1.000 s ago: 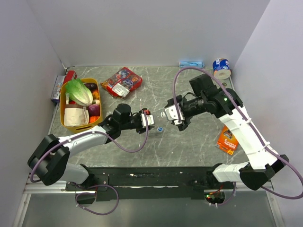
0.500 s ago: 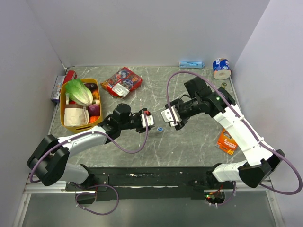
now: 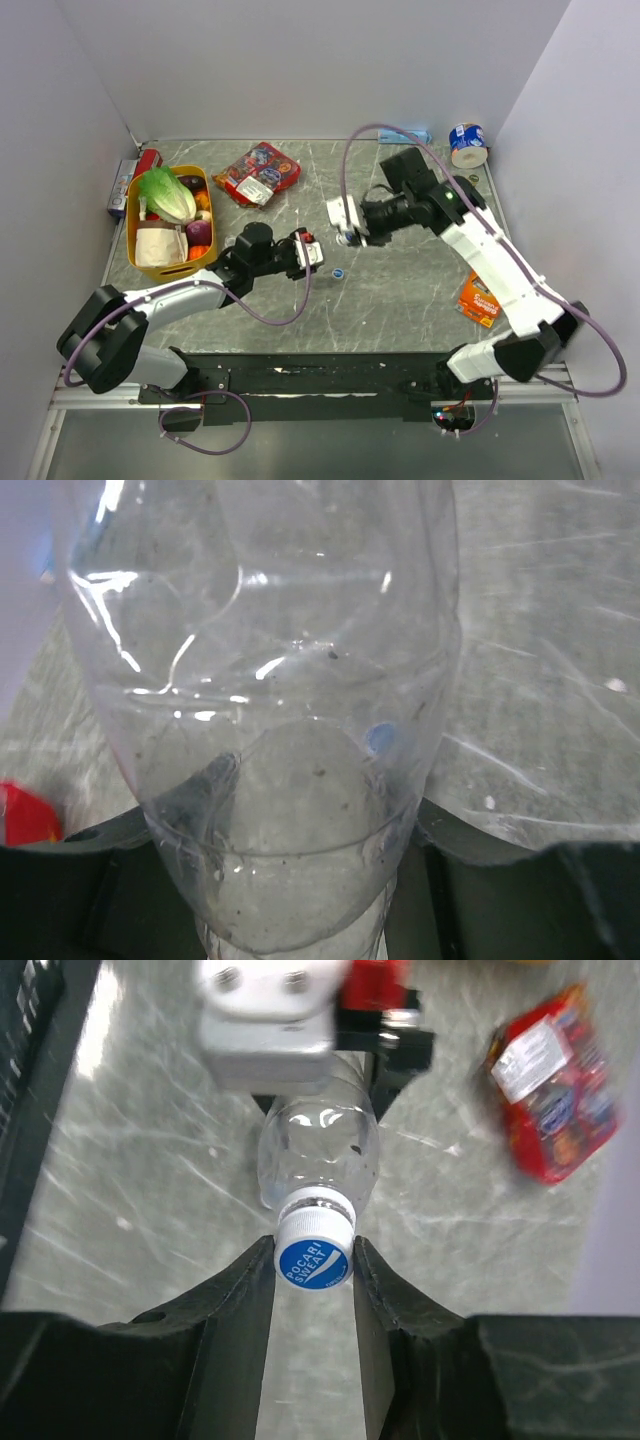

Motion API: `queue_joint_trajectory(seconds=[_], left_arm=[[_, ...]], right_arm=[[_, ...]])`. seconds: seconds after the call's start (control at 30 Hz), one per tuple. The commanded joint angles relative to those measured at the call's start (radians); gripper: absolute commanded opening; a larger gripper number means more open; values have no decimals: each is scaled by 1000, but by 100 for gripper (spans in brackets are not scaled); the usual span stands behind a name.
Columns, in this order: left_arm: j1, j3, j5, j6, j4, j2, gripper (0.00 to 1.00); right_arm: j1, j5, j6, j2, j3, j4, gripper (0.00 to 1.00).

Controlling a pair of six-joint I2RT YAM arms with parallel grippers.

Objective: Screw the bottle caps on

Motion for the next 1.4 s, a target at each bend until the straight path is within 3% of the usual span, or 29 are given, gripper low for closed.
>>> queue_joint_trajectory(seconds=[0.0,0.13,0.23,0.37,0.43,0.47,0.5,0.67,0.73,0.83,0.9,0.93,0.97,1.03,1.07,1.17,1.27,1.37], left_arm=[[-11,-36,-105,-112,314,-67,1],[-71,19,-371,-189,371,-46,1],[-103,76,-459,-230,345,-17,1],[-120,84,-573,-221,325,-8,1],[-122,79,-579,-214,282,-5,1],[-122,78,-575,-209,259,2,1],[-122,70,-570,-206,244,3,1],[-97,44,-421,-200,101,6,1],[-83,47,-309,-198,44,8,1],[-62,71,-186,-189,-32,23,1],[-50,108,-144,-152,-94,43,1],[-37,120,-93,-131,-121,49,1],[-33,133,-76,-90,-141,58,1],[-19,160,-39,-48,-187,63,1],[-16,166,-13,-1,-198,63,1],[-13,188,16,72,-235,58,1],[-10,205,34,121,-266,58,1],[-10,209,41,138,-279,55,1]], right_arm=[[-6,48,452,146,146,1,25],[-6,91,838,324,317,-172,22],[-16,62,1053,409,337,-205,23],[-28,33,1172,424,331,-201,27],[-60,-34,1253,438,376,-206,37],[-77,-45,1264,452,430,-212,47],[-81,-83,1252,458,465,-220,59],[-179,-125,1089,466,688,-273,79],[-262,-134,1033,461,765,-309,82],[-328,-149,887,415,720,-330,83],[-333,-212,745,365,670,-396,83],[-325,-238,512,337,642,-434,82],[-316,-269,398,256,540,-444,82],[-251,-219,193,140,382,-311,82],[-226,-179,151,16,213,-242,82],[-128,-59,19,-192,-84,69,82],[-79,-10,-19,-245,-168,194,82],[-63,-34,0,-185,-92,127,81]])
